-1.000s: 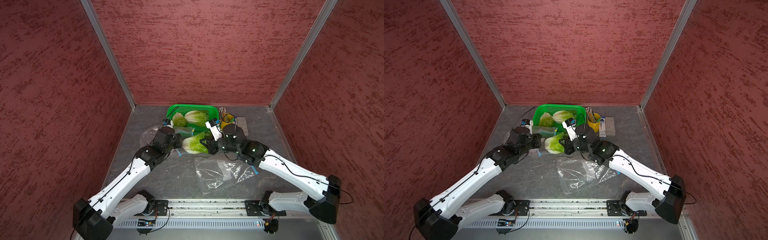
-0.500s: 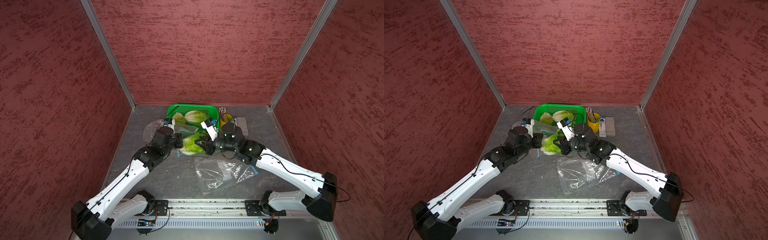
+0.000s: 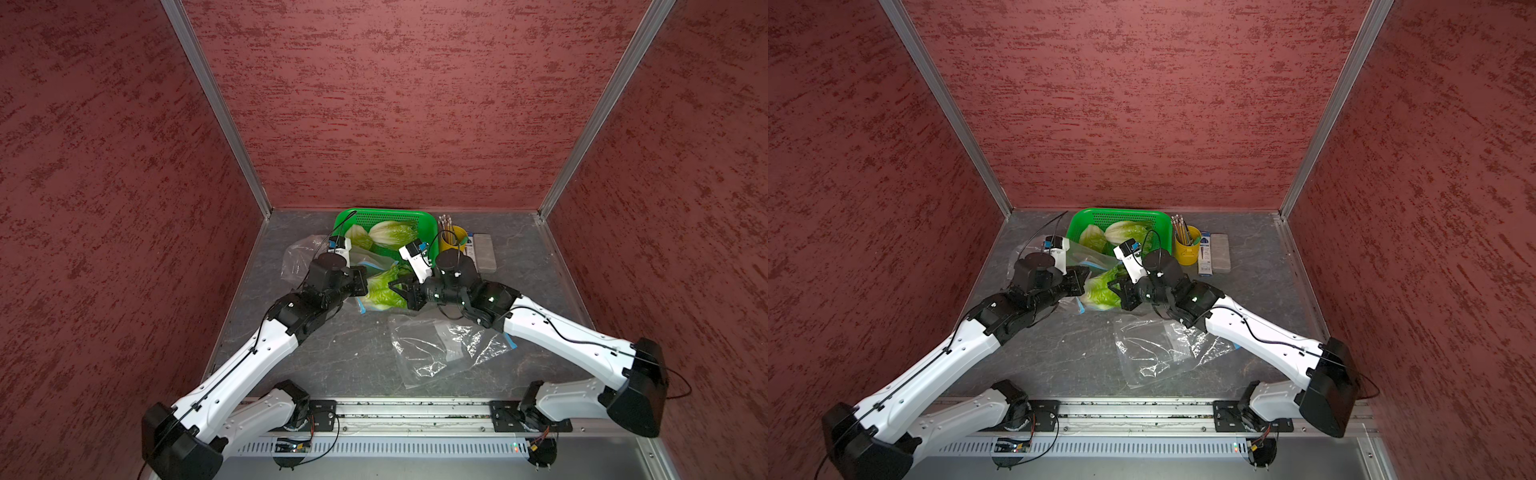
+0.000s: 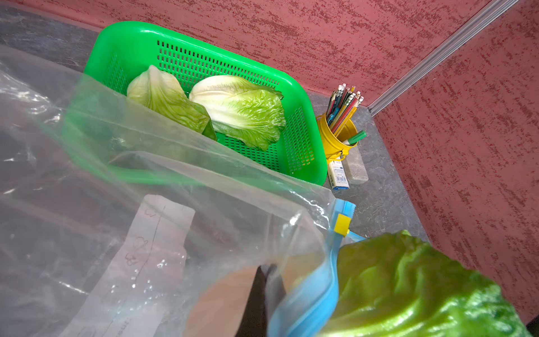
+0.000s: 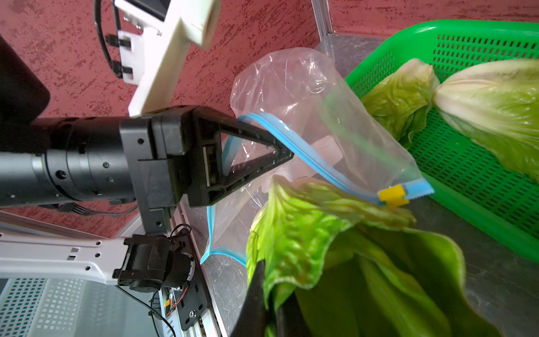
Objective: Put the chinese cabbages into a zipper bag and zip it
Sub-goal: Place the Chinese cabbage in the zipper food storage bag.
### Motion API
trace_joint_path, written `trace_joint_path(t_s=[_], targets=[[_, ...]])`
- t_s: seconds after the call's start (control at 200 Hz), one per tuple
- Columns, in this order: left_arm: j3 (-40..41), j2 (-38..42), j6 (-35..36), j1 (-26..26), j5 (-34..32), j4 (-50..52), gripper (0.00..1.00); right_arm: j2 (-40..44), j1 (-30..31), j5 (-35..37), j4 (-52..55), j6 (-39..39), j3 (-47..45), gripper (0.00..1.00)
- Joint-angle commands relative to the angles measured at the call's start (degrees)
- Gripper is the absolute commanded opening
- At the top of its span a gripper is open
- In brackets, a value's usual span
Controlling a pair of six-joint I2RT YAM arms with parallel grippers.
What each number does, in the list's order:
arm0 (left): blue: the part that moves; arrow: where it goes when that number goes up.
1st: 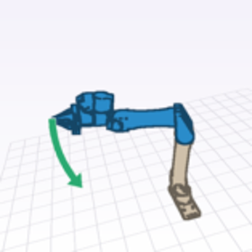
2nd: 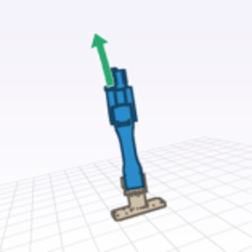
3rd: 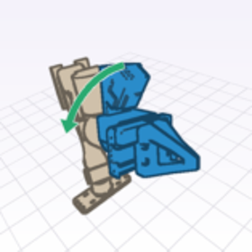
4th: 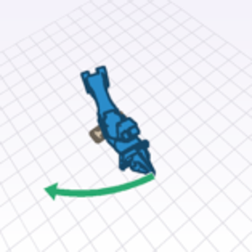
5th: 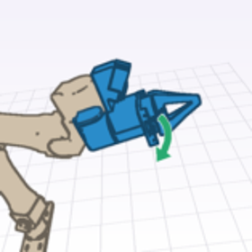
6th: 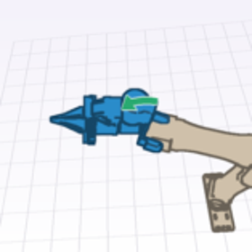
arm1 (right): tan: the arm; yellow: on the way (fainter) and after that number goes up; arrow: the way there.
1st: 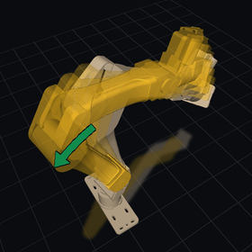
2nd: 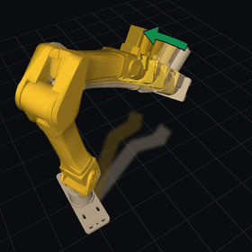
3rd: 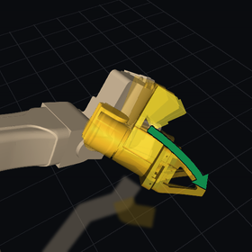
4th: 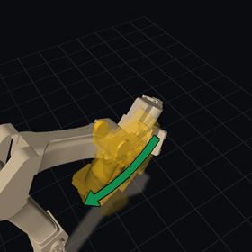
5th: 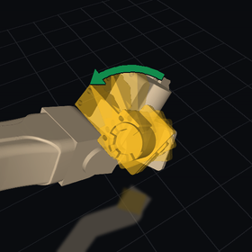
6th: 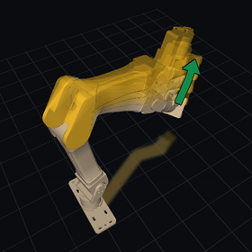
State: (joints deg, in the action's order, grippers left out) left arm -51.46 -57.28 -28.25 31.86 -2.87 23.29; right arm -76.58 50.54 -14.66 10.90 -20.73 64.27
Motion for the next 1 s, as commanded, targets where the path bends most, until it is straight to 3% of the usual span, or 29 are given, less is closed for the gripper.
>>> trace_joint_path(t_s=[0.0, 0.165, 0.411, 0.686, 0.897, 0.997], targets=[[-0.5, 1.5, -4.9, 0.4, 1.3, -1.0, 0.00, 1.3, 0.4, 2.9, -6.5, -4.0, 1.2, 0.00], [0.7, 2.7, -9.5, 0.7, 0.9, -1.7, 0.00, 0.7, 0.4, -1.9, -13.4, -9.9, -0.5, 0.00], [0.3, 2.7, -11.3, 0.6, -0.9, -0.8, 0.00, -2.9, 0.4, -0.5, -5.7, -6.1, 1.6, 0.00], [0.9, 2.7, -12.4, 0.6, 0.8, -3.5, 0.00, -2.7, 0.4, -6.5, -17.1, -12.3, 0.7, 0.00], [1.3, 4.0, -12.3, 0.2, 2.3, -4.6, 0.00, -6.4, 0.4, -4.2, -10.0, -6.4, 1.5, 0.00], [1.7, 4.2, -13.2, -0.1, 3.1, -5.0, 0.00, -5.8, 0.4, -4.7, -11.3, -7.7, 1.4, 0.00]])
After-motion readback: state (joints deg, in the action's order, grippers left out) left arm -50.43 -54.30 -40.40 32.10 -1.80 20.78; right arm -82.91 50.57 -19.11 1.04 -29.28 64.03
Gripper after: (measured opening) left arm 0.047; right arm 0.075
